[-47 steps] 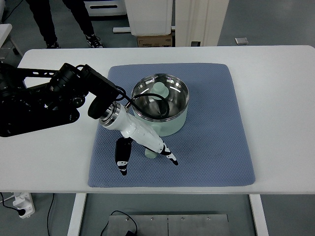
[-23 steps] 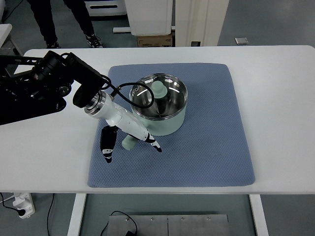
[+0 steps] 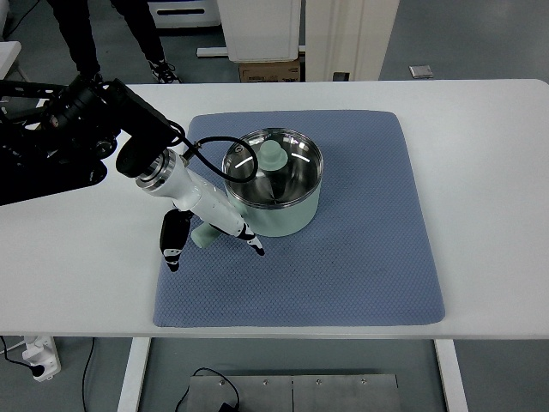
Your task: Rotate green pot handle
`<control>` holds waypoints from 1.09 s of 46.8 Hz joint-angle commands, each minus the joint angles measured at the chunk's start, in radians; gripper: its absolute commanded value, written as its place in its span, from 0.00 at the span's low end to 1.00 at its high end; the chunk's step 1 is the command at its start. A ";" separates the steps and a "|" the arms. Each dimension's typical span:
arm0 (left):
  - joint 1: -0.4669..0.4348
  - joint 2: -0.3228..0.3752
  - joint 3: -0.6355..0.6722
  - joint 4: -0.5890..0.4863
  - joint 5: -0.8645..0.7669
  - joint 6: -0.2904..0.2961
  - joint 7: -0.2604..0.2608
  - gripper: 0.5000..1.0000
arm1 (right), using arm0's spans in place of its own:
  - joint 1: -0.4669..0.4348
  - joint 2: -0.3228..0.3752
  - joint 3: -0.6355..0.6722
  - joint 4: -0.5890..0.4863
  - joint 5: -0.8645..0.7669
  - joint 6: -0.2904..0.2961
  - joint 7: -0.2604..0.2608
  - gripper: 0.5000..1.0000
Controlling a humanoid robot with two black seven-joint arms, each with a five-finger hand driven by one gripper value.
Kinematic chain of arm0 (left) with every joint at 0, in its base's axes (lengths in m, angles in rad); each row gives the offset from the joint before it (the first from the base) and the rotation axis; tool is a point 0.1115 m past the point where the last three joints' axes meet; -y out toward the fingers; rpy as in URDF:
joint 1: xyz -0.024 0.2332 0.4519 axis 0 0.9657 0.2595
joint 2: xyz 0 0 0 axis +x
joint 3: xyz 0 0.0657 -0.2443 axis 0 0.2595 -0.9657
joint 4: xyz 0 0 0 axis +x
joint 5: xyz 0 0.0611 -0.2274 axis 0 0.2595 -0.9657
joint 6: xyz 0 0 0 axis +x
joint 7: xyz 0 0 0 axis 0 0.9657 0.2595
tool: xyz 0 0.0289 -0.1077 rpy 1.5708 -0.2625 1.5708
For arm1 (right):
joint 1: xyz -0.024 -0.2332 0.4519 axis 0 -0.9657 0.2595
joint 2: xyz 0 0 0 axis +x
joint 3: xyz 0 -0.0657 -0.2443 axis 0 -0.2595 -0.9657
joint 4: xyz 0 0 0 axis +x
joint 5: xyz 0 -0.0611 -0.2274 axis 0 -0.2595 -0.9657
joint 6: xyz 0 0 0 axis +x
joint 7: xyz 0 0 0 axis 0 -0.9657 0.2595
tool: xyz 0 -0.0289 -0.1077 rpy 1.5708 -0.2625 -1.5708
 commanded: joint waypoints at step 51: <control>-0.027 -0.016 0.148 0.131 0.068 0.089 0.011 1.00 | 0.000 0.000 0.000 0.000 0.000 0.000 0.000 1.00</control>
